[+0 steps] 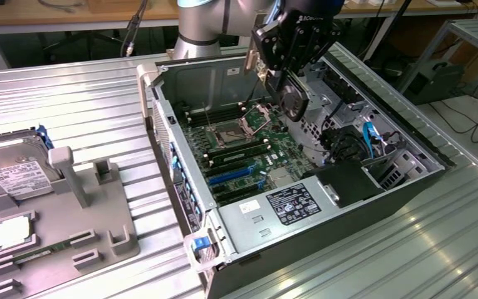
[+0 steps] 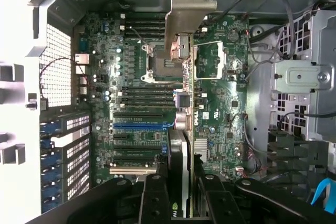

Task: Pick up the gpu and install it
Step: 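Insert the gpu into the slot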

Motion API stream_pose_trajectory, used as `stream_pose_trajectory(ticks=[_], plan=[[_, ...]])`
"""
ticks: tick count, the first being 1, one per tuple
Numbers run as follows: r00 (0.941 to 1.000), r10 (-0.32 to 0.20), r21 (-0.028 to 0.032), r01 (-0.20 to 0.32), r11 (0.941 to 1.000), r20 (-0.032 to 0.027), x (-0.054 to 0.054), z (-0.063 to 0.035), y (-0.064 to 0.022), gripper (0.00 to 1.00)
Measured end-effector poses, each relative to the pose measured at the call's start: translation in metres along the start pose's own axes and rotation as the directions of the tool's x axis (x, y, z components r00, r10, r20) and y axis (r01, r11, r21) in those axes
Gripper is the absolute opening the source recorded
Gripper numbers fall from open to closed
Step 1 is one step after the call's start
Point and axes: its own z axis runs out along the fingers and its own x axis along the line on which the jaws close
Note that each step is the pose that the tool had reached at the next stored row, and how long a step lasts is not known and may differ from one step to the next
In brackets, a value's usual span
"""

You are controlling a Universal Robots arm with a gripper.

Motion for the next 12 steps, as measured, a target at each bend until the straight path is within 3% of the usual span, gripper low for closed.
stream_pose_trajectory(ticks=[12], plan=[[0.9964,-0.084,-0.0008,0.084,0.9964,-0.0026,0.0006,0.0,-0.0004,0.28]])
